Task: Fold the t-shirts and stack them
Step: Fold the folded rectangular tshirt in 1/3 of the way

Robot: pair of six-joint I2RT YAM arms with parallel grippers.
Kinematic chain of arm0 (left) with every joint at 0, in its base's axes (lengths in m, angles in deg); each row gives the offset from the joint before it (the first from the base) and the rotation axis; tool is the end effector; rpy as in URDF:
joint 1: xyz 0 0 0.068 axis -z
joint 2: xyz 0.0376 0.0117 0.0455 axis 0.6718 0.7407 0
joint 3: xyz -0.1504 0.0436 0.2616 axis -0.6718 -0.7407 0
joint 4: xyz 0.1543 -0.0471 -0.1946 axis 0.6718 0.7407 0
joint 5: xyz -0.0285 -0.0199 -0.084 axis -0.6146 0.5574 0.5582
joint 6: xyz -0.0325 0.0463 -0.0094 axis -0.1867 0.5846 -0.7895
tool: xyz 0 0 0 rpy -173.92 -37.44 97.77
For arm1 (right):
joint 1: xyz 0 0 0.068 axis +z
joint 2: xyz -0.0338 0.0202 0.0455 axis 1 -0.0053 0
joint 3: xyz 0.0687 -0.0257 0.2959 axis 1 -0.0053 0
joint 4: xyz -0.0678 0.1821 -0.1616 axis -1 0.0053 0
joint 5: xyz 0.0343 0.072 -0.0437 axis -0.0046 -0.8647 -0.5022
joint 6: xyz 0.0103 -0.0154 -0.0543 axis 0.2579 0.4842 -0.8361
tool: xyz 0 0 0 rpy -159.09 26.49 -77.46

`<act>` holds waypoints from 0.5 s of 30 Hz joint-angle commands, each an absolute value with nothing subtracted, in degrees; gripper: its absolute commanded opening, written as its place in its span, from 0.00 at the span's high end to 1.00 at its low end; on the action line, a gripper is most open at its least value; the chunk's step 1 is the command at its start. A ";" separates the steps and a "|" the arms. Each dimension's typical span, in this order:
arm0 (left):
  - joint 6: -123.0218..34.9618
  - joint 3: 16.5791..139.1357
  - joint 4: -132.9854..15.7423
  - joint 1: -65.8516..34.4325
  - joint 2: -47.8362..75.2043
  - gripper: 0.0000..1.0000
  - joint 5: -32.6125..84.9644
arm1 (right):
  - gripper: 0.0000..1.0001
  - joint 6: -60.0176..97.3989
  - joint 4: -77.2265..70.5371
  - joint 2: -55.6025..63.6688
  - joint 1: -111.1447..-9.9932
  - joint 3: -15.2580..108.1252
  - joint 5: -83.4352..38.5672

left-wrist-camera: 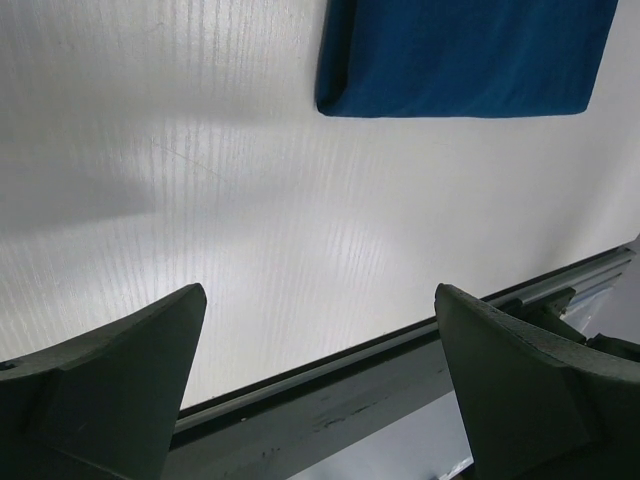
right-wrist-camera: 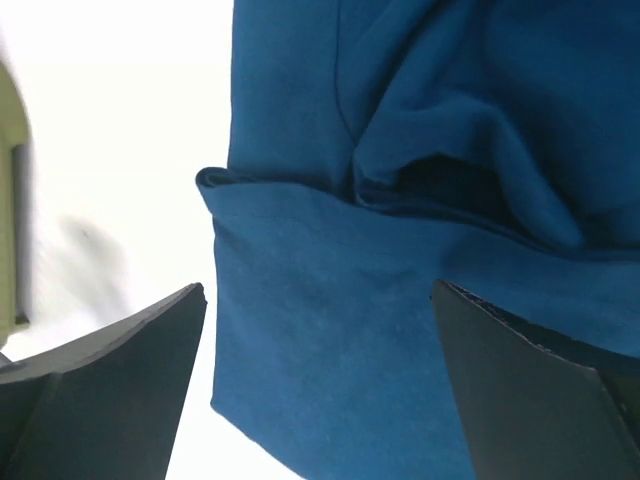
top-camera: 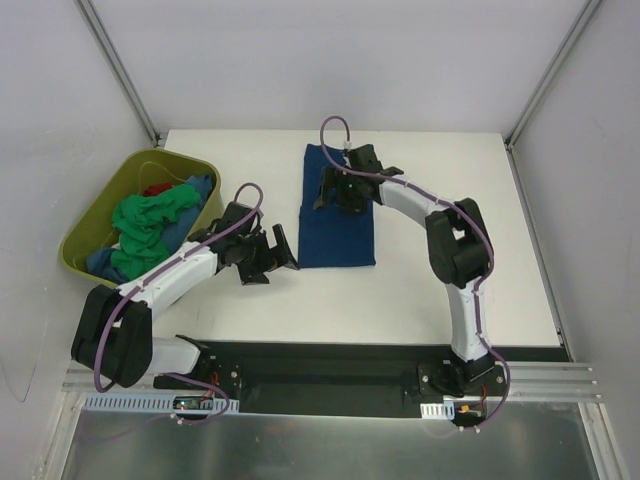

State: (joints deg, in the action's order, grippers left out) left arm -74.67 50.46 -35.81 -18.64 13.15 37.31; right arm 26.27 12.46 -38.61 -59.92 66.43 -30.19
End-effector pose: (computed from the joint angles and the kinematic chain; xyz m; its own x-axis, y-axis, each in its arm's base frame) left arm 0.2214 -0.1112 0.2469 -0.9088 -0.2951 -0.2951 -0.0556 0.7864 -0.6152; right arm 0.4302 0.2584 0.2231 -0.7491 -0.1524 -0.6447 -0.4717 0.8060 0.3576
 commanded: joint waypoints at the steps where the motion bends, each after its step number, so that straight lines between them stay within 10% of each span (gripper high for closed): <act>1: -74.99 50.77 -35.86 -18.57 13.94 0.01 37.16 | 0.01 26.12 11.09 -27.85 -60.16 61.35 -28.51; 9: -73.32 56.83 -37.97 -18.57 21.15 0.09 35.40 | 0.00 27.95 12.40 -4.30 -61.13 35.16 -22.44; 15: -73.32 62.02 -41.13 -18.57 30.64 0.39 38.82 | 0.00 31.57 11.70 2.31 -63.42 22.49 -25.17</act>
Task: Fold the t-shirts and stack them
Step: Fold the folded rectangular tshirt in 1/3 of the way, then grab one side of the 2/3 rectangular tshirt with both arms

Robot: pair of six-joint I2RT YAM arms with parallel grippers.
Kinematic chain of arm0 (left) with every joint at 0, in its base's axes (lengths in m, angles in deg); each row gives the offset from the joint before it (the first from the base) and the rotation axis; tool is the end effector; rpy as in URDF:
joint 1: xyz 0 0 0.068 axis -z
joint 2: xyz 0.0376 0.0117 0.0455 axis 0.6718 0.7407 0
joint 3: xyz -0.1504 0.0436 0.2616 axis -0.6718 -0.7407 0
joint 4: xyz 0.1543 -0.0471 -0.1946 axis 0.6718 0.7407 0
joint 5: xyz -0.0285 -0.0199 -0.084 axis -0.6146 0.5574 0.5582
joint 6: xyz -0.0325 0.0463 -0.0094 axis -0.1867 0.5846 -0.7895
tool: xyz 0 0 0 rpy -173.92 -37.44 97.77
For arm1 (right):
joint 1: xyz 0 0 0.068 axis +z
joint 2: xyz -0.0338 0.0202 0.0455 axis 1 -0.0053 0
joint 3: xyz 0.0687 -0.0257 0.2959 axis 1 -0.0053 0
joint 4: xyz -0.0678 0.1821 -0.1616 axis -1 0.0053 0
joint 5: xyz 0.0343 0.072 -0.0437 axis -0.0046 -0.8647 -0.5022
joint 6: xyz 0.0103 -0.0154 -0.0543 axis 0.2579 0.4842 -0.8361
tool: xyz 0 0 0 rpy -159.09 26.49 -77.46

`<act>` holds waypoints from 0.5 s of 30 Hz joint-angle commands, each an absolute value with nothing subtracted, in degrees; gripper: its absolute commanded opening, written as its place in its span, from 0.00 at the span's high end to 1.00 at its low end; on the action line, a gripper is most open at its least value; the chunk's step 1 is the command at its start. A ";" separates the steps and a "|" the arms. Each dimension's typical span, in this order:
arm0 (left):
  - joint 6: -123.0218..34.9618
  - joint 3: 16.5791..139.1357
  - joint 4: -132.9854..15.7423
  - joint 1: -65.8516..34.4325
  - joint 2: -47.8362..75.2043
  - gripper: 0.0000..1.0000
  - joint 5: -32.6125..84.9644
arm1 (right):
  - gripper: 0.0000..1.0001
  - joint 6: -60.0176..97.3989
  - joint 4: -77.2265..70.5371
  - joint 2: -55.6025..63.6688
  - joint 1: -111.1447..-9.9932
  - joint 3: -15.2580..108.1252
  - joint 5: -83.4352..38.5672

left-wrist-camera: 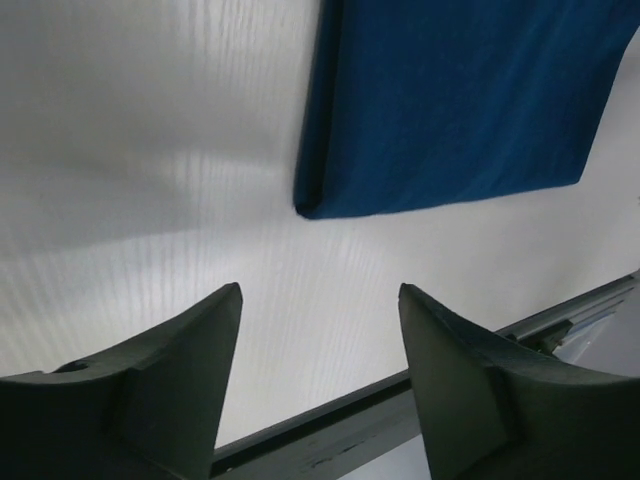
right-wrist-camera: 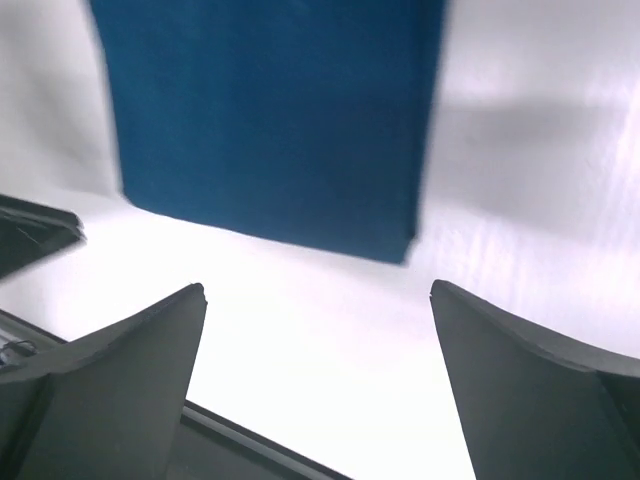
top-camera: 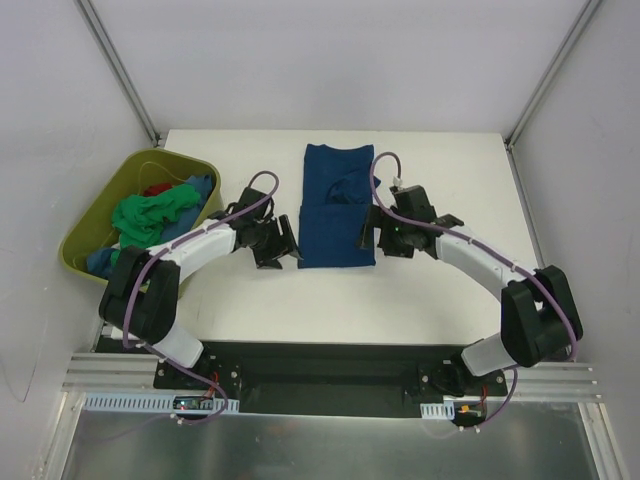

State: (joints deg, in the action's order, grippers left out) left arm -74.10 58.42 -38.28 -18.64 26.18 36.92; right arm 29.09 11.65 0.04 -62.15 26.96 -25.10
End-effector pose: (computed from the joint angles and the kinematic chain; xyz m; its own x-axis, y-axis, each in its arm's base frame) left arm 0.2728 -0.1333 0.2333 -0.9194 -0.2845 -0.2717 -0.0736 0.8029 -0.5915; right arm 0.2724 0.1502 0.2680 -0.7618 -0.0689 -0.6441 -0.3587 0.8728 0.3309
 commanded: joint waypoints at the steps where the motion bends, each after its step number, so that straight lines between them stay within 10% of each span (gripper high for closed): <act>1: -73.32 62.90 -41.40 -18.57 32.83 0.41 39.53 | 0.00 31.22 11.70 2.32 -63.50 21.78 -24.99; 15: -73.94 65.10 -44.56 -18.04 44.27 0.78 42.09 | 0.10 33.76 9.60 -9.63 -65.00 25.90 -30.00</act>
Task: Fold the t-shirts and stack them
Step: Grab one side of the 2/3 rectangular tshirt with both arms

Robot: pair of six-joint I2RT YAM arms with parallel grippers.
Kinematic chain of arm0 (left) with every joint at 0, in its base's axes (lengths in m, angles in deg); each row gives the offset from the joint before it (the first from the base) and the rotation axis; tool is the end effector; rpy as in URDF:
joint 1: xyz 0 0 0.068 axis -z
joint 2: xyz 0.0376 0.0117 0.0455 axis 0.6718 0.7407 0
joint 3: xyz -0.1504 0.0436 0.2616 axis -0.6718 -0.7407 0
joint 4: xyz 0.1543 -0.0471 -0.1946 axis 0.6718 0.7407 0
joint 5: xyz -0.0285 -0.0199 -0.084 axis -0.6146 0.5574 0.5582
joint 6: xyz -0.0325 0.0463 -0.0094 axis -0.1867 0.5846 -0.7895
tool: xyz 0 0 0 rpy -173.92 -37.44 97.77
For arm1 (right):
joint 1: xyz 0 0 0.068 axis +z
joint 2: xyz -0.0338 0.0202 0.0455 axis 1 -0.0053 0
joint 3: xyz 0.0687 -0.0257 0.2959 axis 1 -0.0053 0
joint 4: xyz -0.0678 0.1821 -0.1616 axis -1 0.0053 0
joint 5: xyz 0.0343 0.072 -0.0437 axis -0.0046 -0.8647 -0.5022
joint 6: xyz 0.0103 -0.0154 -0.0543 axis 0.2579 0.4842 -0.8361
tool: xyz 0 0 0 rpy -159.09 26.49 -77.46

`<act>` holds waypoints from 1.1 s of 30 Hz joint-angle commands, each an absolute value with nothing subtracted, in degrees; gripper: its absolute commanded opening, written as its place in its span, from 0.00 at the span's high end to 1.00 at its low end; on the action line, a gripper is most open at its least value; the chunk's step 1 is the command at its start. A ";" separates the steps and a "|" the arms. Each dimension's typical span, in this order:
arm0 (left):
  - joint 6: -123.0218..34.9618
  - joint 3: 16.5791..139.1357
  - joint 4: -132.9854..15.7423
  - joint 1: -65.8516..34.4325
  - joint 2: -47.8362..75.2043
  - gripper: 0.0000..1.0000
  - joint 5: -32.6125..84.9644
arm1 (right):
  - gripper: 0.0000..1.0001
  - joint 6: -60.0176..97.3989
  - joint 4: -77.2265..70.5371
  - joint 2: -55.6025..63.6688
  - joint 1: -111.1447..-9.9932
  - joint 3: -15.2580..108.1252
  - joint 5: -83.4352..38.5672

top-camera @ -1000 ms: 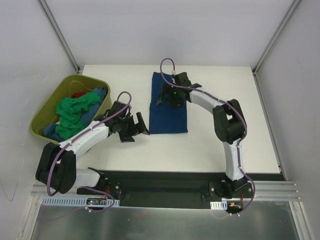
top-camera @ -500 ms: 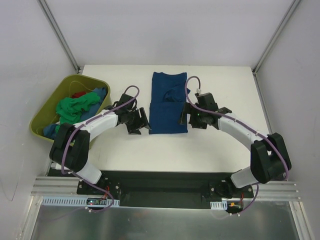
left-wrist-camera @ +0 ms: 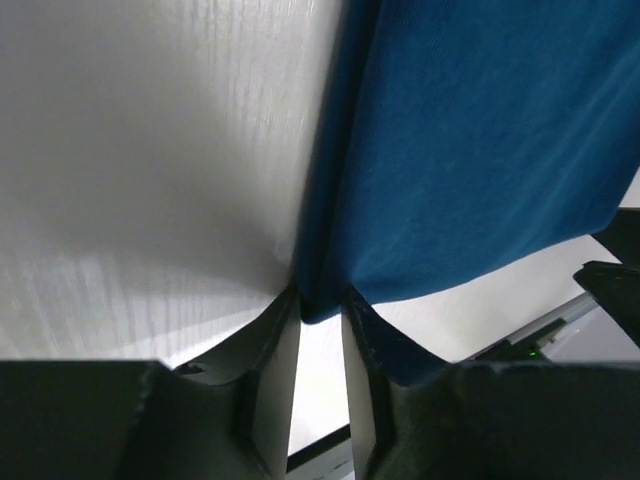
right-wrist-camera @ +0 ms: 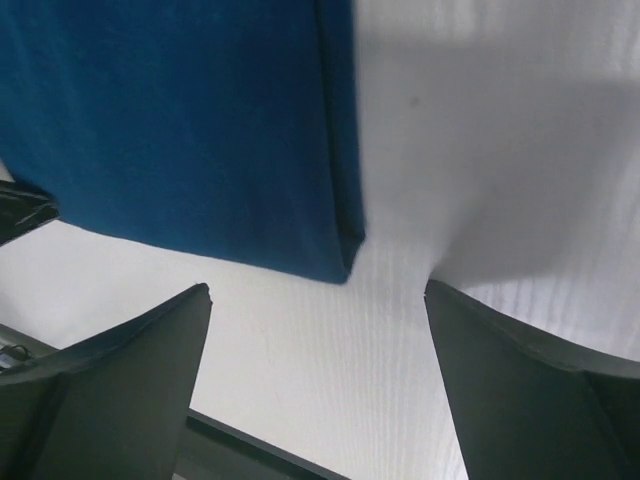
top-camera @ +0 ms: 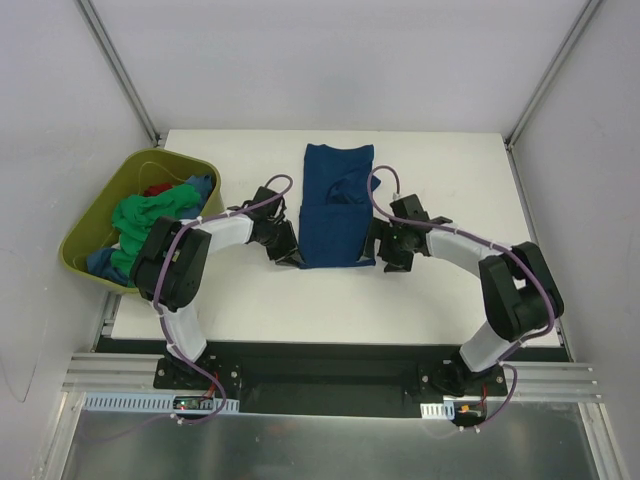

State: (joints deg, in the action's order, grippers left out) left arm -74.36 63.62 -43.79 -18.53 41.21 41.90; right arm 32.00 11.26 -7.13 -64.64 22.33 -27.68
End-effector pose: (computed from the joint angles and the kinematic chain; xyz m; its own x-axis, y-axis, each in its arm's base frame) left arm 0.3184 -0.1575 0.1848 -0.9541 -0.2480 -0.1678 -0.0962 0.7846 -0.6124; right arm 0.2797 0.1407 0.2078 -0.8854 -0.0437 -0.4627 -0.2358 0.9001 0.3662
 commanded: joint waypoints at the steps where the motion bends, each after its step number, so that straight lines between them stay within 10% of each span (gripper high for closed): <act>1: -73.67 65.28 -44.56 -18.04 44.45 0.89 42.00 | 0.12 33.93 9.51 -10.33 -64.91 26.17 -30.17; 2: -73.15 65.37 -44.56 -18.04 44.80 1.00 42.08 | 0.19 34.11 9.51 -11.29 -65.00 26.34 -30.35; 12: -72.62 62.91 -44.74 -17.95 41.20 1.00 40.77 | 1.00 36.04 7.93 -12.89 -64.91 24.07 -29.30; 19: -73.58 55.27 -45.00 -16.20 34.09 1.00 39.72 | 1.00 34.38 4.15 -6.75 -63.51 17.13 -33.77; 33: -90.01 34.43 -41.40 1.20 -9.41 1.00 32.42 | 0.99 50.45 28.74 42.73 -39.43 0.51 -11.64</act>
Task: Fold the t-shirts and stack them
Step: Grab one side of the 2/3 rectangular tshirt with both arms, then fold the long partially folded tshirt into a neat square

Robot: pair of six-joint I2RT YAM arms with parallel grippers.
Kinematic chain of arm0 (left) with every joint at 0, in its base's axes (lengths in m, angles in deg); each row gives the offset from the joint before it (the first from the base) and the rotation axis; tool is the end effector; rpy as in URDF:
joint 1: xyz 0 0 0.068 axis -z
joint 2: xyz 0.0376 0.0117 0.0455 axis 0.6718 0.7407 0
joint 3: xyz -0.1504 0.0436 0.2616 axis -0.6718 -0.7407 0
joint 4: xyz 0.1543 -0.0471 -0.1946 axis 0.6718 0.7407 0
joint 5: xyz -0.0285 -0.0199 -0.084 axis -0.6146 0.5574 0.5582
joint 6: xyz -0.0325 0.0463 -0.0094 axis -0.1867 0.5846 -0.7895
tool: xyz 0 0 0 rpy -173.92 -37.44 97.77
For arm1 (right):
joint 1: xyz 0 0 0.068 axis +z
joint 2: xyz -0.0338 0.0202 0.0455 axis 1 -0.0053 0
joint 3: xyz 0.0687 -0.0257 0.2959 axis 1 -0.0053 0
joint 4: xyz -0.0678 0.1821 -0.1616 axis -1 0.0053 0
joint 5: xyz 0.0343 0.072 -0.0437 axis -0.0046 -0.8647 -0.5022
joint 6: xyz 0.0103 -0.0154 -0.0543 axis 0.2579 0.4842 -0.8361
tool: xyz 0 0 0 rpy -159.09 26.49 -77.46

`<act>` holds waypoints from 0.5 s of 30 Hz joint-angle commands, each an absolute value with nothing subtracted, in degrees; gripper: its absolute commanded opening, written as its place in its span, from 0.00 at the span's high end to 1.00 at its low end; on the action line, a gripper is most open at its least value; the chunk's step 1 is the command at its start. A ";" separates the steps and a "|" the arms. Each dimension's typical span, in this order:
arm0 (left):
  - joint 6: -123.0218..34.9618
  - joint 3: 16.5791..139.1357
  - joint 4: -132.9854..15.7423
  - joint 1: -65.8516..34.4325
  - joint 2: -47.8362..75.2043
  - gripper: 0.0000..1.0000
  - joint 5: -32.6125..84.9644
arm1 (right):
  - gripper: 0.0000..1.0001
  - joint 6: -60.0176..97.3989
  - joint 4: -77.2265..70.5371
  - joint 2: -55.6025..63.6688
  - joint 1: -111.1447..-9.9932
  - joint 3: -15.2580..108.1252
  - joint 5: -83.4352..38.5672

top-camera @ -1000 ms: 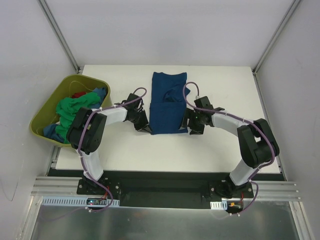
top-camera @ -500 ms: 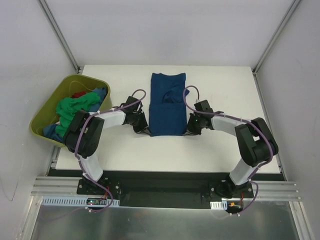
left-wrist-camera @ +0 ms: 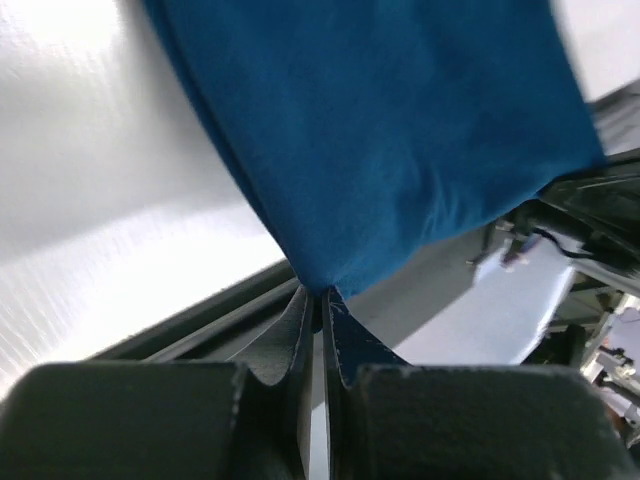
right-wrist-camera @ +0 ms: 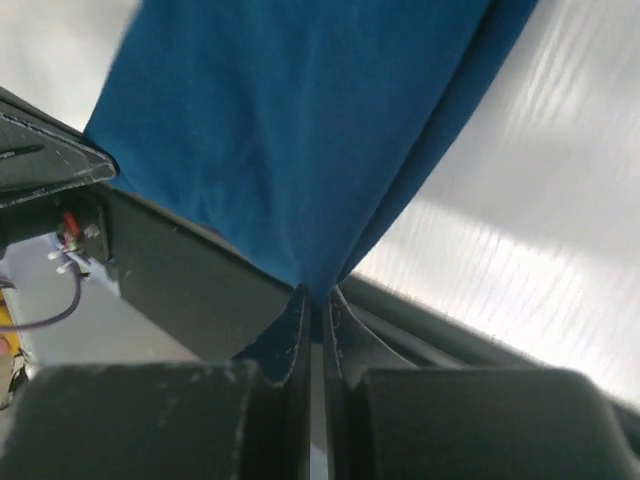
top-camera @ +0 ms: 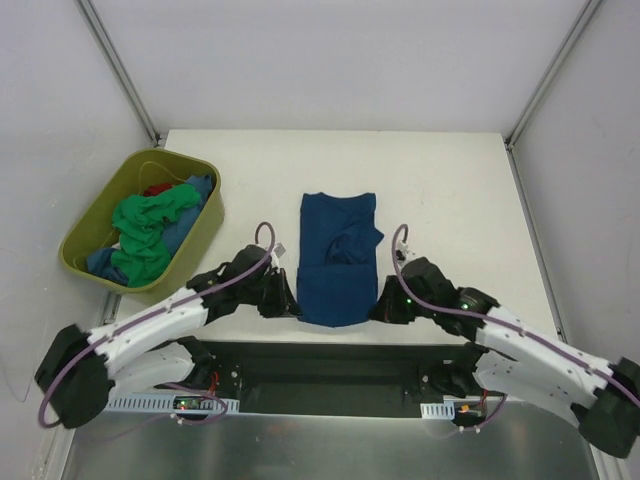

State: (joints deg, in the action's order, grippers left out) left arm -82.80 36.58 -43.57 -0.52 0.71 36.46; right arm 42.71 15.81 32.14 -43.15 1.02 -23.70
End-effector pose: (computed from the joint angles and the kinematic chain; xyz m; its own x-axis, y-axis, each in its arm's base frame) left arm 0.1371 -0.1393 0.2258 -0.9499 -0.1316 -0.2836 0.1076 0.7143 -0.6915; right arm 0.1095 0.1246 0.2375 -0.8068 -0.1153 -0.5794 -0.4450 0.7637 0.4677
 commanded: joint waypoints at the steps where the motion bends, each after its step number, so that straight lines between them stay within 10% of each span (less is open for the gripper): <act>1: -90.71 34.43 -41.31 1.21 -11.25 1.00 31.98 | 0.99 51.59 31.37 47.19 -39.34 0.51 -9.19; 15: -78.87 58.85 -36.04 -3.00 -0.03 1.00 26.08 | 0.99 34.05 34.04 37.75 -47.23 24.74 -0.11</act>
State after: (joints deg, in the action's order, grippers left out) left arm -83.65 52.34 -38.56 0.36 -4.23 29.14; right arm 42.16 33.62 42.57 -42.23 16.78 -3.18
